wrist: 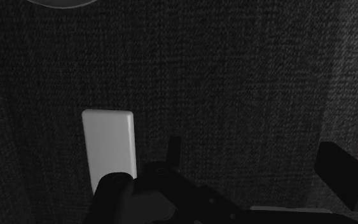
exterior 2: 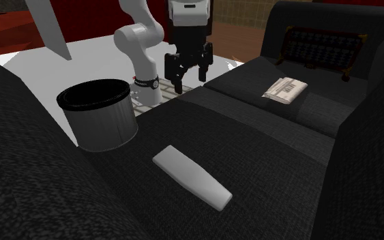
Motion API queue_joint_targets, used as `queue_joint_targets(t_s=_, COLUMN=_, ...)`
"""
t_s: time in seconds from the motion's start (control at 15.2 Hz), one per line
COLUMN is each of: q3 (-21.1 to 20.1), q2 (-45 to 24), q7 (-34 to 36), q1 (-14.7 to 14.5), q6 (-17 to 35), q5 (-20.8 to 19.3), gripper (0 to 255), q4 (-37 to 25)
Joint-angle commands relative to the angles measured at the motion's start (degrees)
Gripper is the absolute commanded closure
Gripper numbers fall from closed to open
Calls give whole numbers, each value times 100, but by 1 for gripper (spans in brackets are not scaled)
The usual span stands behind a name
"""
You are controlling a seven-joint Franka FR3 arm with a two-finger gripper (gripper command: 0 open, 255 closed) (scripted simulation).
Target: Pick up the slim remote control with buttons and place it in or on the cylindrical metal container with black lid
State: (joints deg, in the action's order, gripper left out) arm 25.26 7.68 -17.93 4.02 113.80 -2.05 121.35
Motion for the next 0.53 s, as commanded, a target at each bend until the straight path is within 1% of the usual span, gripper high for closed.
queue_joint_targets(t_s=0.0, q3=148, q2=-458, q7=-316, q1=40, q6=124, q5=238, gripper=0, q4=-280)
queue_joint_targets(t_s=0.26, q3=331, q2=-1427, q7=-955, q1=238, q6=193, q5=813, gripper=0, q4=-1007)
queue_joint_targets(t_s=0.46, q3=357, q2=-2173, q7=-1385, q1=491, q6=144, q5=1256, gripper=0, q4=-1649)
